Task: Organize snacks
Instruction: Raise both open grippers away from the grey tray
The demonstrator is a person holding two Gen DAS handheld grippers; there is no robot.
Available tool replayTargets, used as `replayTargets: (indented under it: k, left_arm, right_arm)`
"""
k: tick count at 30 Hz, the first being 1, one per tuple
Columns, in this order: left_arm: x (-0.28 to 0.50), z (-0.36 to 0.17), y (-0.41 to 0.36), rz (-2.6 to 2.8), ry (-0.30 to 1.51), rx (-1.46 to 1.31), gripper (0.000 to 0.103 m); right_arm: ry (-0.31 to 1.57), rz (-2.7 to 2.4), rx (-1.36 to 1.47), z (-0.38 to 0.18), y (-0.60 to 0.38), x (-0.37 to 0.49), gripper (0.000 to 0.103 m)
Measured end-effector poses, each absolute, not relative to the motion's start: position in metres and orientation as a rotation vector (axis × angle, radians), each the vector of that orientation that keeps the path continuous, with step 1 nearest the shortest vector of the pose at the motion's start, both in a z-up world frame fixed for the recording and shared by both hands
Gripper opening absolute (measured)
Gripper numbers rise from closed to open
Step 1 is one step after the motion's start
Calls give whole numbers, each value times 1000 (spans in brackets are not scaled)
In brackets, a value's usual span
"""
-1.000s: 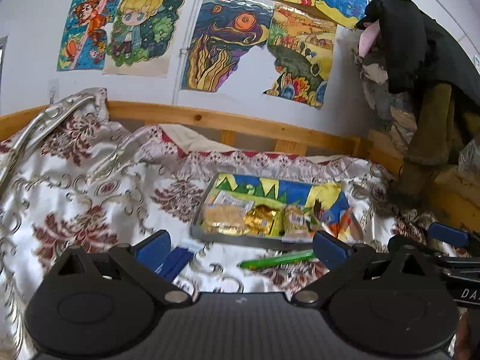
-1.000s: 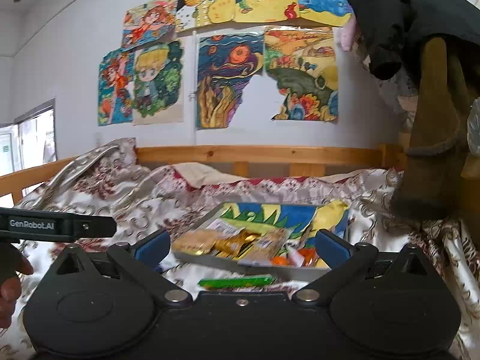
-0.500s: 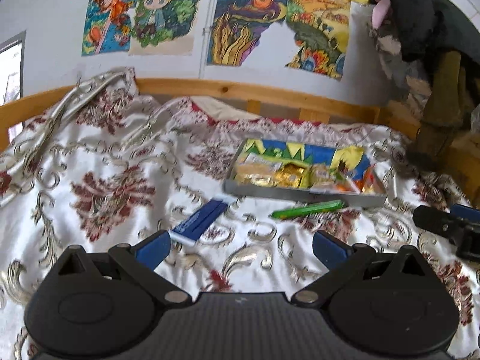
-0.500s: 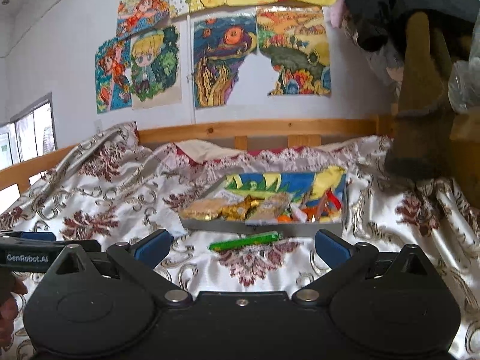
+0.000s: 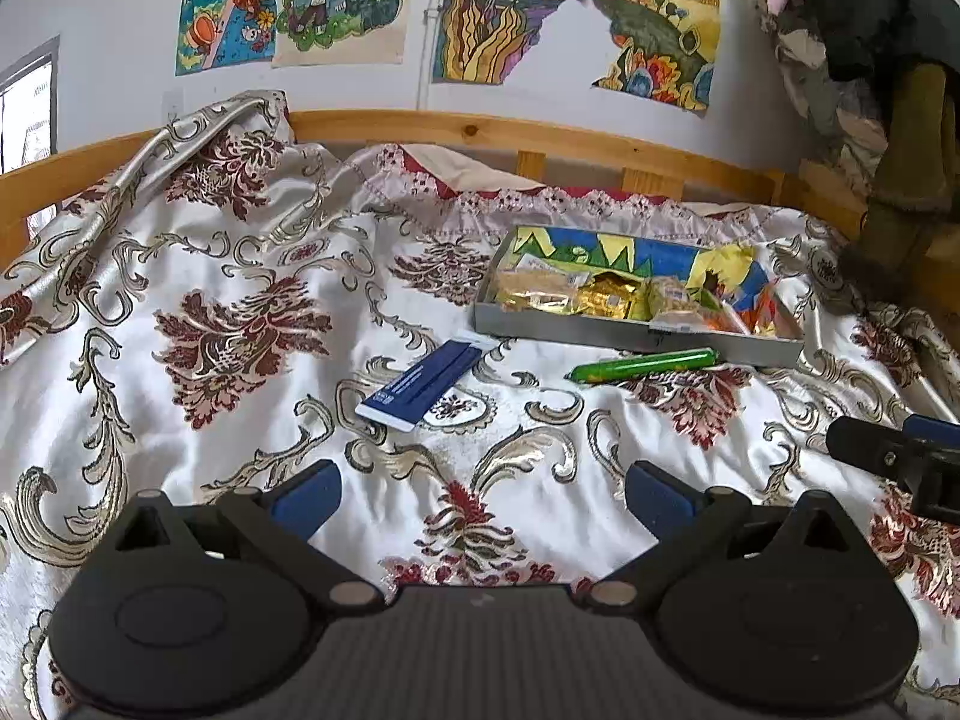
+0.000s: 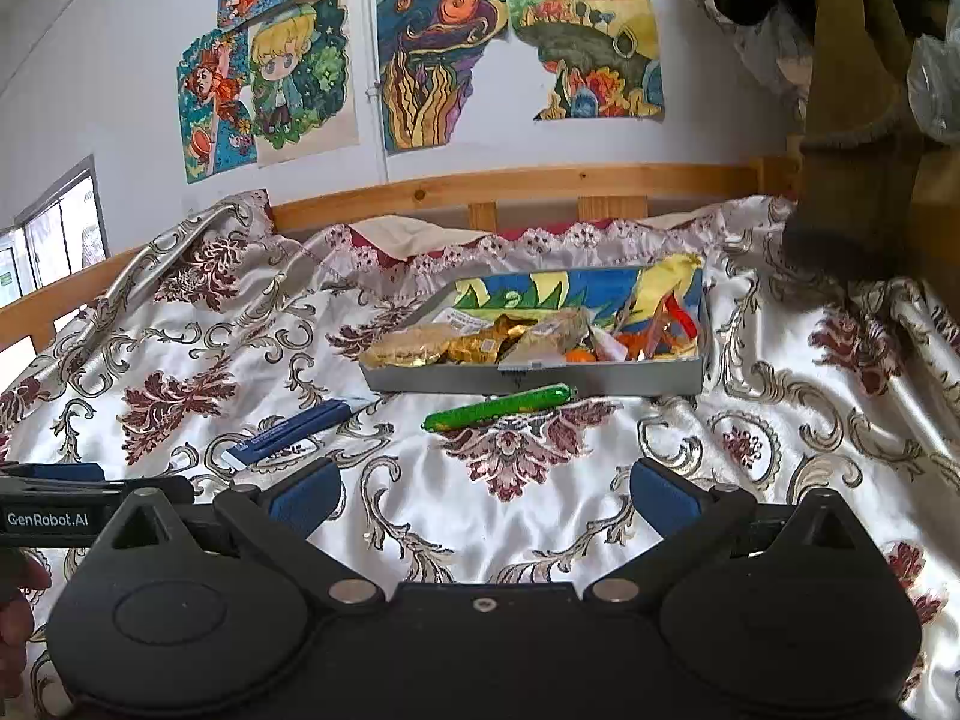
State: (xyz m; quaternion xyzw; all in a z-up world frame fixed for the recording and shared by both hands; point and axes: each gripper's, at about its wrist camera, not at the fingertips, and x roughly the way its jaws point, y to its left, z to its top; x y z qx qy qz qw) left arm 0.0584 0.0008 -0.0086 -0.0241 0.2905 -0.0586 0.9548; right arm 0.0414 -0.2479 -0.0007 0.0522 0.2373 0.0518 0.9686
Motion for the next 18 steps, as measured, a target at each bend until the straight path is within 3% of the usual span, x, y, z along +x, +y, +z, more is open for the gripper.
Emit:
replayTargets:
  k: [18]
  left_arm:
    - [73, -18, 4, -85, 607, -31, 103]
  right_arm:
    - [536, 90, 136, -15, -253, 51, 102]
